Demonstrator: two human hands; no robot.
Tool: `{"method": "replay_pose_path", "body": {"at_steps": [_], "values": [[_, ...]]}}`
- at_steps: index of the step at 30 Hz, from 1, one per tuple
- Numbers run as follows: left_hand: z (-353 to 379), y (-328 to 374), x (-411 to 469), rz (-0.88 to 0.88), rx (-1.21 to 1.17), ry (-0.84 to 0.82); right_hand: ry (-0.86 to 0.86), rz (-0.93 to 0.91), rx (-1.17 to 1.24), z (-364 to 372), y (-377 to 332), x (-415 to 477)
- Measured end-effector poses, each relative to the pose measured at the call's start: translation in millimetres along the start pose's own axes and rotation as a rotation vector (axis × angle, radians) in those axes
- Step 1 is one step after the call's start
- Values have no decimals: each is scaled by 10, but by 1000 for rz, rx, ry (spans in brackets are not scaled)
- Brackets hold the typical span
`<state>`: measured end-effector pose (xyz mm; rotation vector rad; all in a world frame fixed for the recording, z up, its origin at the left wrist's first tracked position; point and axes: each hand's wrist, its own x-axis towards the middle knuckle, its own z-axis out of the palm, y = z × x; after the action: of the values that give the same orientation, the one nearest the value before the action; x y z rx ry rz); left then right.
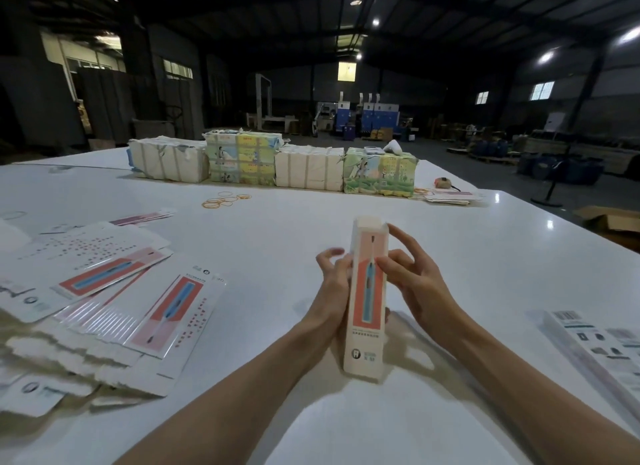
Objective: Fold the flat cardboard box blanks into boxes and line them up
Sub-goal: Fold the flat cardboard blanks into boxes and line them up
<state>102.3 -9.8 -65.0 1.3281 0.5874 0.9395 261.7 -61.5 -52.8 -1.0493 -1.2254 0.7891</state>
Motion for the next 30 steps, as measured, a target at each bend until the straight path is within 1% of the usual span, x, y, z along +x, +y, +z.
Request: {"method": "replay_pose_path", "body": {"at_steps": [1, 3, 4, 7, 9, 12, 15, 17, 20, 23, 26, 28, 30], "values": [[-13, -9, 15, 80, 62, 34, 4, -16, -25, -29, -5, 1], [-10, -11, 31, 186, 110, 17, 11, -42, -70, -51, -21, -3], [17, 1, 24, 183, 95, -17, 9, -53, -95, -52, -23, -6], [80, 19, -14, 92, 61, -129, 6, -81, -179, -40, -29, -5], [98, 34, -1, 99, 87, -159, -6, -103, -211, -49, -49, -4], [103, 28, 34, 168, 121, -213, -37, -90, -215, -78, -88, -9], [73, -12, 55, 97, 28, -246, -45, -65, -231, -92, -103, -22], [75, -19, 61, 44, 4, -225, -43, -37, -220, -82, -104, -33], [63, -23, 65, 52, 106, -176, -59, 0, -207, -79, -109, -21], [32, -66, 63, 52, 175, -152, -72, 25, -282, -92, -61, -21], [23, -84, 57, 7, 252, -102, -71, 44, -310, -81, 18, -33], [33, -80, 52, -10, 266, -91, -35, 38, -247, -73, 11, -28], [49, -70, 51, -9, 282, -87, 71, 56, -134, -95, -20, 4]]}}
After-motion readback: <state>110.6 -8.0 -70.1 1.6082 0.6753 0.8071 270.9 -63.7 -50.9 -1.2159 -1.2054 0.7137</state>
